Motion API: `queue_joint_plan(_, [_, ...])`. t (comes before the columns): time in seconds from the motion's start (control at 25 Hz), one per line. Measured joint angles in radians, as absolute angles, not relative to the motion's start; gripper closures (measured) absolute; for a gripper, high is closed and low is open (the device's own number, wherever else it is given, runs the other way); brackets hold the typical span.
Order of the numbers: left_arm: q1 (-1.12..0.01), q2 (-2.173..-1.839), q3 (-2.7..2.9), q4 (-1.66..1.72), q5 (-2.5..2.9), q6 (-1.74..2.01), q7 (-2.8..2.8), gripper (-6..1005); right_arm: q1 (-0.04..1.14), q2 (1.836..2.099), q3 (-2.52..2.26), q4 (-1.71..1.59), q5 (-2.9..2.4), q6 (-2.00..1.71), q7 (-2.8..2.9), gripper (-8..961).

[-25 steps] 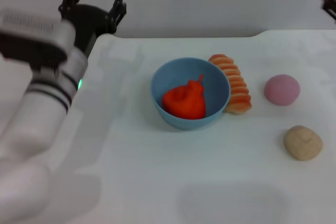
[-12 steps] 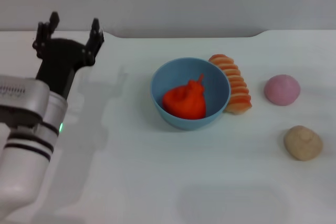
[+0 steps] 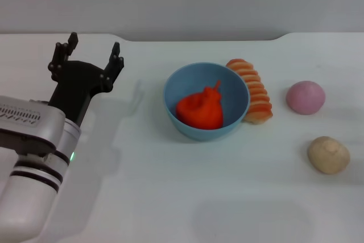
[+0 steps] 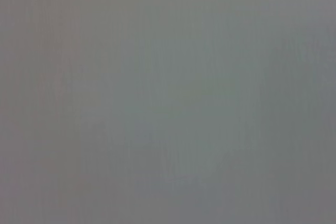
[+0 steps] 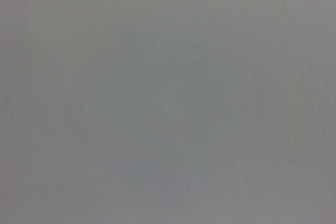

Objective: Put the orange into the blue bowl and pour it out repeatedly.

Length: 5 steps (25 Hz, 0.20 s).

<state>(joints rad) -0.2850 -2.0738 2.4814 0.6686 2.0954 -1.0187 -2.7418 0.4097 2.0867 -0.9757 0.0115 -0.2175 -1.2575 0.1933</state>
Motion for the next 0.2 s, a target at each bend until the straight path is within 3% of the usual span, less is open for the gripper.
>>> queue_joint_plan(0.2, [-0.288, -2.074, 2.491, 0.656, 2.095, -1.019, -2.742, 199, 0.41, 2.086, -0.975, 0.015, -0.218, -1.258, 0.193, 218])
